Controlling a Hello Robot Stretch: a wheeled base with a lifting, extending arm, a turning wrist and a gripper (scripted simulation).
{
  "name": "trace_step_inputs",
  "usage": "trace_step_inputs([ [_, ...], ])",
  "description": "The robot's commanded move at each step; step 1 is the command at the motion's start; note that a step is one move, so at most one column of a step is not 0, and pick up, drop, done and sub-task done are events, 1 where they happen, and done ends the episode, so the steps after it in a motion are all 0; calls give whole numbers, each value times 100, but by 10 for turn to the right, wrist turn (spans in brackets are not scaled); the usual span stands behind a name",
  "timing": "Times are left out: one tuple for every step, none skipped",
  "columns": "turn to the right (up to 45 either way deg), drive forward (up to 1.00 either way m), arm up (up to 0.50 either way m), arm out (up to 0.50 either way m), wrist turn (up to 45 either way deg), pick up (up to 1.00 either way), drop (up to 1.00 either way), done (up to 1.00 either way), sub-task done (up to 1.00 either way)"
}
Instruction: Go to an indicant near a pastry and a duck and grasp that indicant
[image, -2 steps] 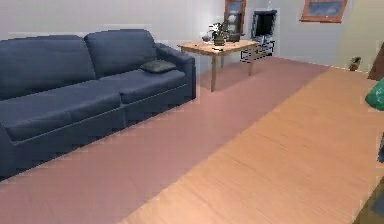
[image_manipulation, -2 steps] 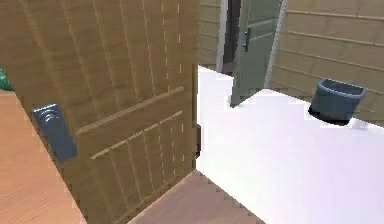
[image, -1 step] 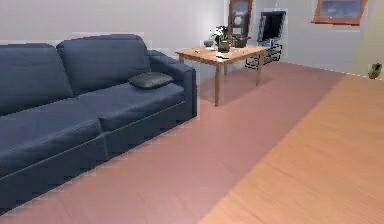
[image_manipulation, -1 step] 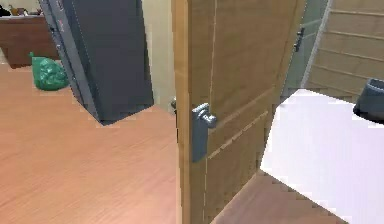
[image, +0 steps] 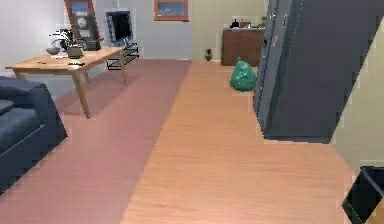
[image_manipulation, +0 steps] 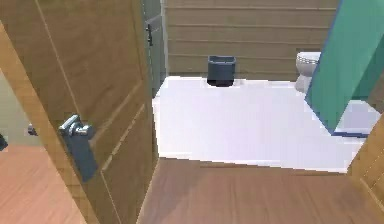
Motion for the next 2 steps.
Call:
trace_step_inputs([
  [0, 100, 0, 0, 0, 0, 0, 0, 0],
  [0, 100, 0, 0, 0, 0, 0, 0, 0],
])
